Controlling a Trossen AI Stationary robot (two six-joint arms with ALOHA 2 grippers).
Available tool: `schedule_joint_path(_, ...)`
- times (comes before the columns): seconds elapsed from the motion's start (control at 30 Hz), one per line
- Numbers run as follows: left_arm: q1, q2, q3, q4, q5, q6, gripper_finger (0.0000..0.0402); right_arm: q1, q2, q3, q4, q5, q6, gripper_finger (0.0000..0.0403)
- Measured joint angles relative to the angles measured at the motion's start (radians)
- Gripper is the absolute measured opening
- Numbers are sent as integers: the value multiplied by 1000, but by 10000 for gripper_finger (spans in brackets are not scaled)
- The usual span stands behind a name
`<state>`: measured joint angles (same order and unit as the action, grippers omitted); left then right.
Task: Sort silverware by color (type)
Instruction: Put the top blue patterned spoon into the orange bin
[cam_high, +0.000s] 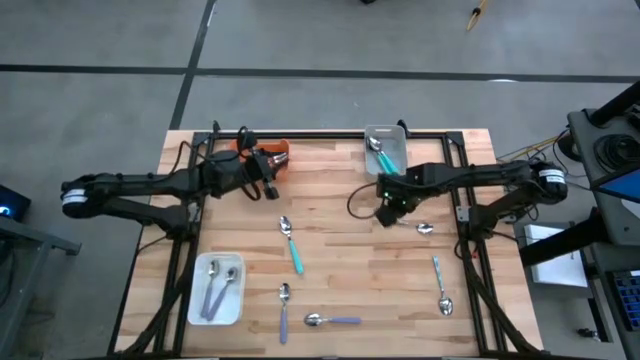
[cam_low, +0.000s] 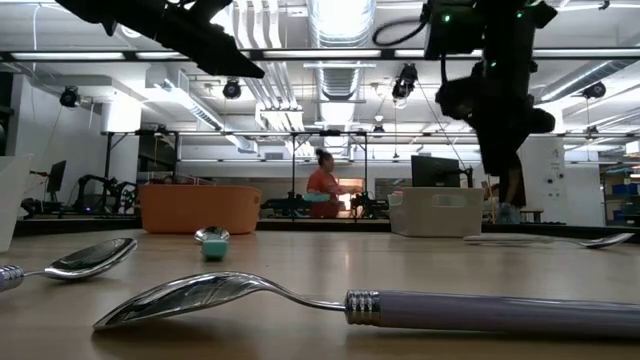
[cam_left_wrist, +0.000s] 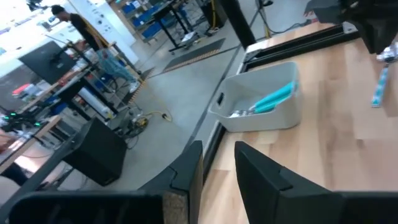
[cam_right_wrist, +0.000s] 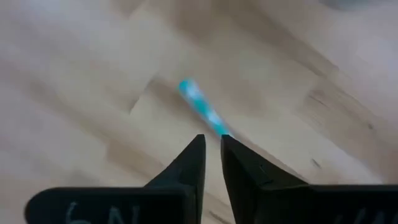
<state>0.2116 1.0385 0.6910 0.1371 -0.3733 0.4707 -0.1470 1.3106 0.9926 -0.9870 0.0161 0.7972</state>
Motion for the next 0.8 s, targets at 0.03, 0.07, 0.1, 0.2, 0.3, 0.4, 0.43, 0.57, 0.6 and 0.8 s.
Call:
schedule_joint_path(0.03,6,2,0,10,0,10,75,-12,6,0,-1,15,71,48)
schedule_joint_path(0.07,11,2,0,19,0,20,75,-22,13,0,-1,26,129,52)
schedule_joint_path(0.1,17,2,0,24,-1,30,75,-28,21,0,1,32,168,56)
schedule_joint_path(0.2,27,3,13,25,-2,39,75,-30,51,-1,32,49,196,64)
schedule_joint_path(0.3,28,0,18,26,-3,51,75,-23,90,-1,87,97,212,63)
schedule_joint_path(0.4,29,0,17,18,-6,74,75,-22,130,-1,141,126,224,55)
schedule_joint_path(0.43,28,0,17,19,-6,75,75,-22,144,-1,158,127,224,52)
schedule_joint_path(0.57,28,2,14,16,-7,74,75,-17,192,-1,210,108,225,38)
schedule_joint_path(0.6,28,2,14,14,-7,73,75,-13,202,-1,221,106,225,35)
schedule_joint_path(0.8,28,2,14,12,-9,71,75,24,257,0,259,31,233,21)
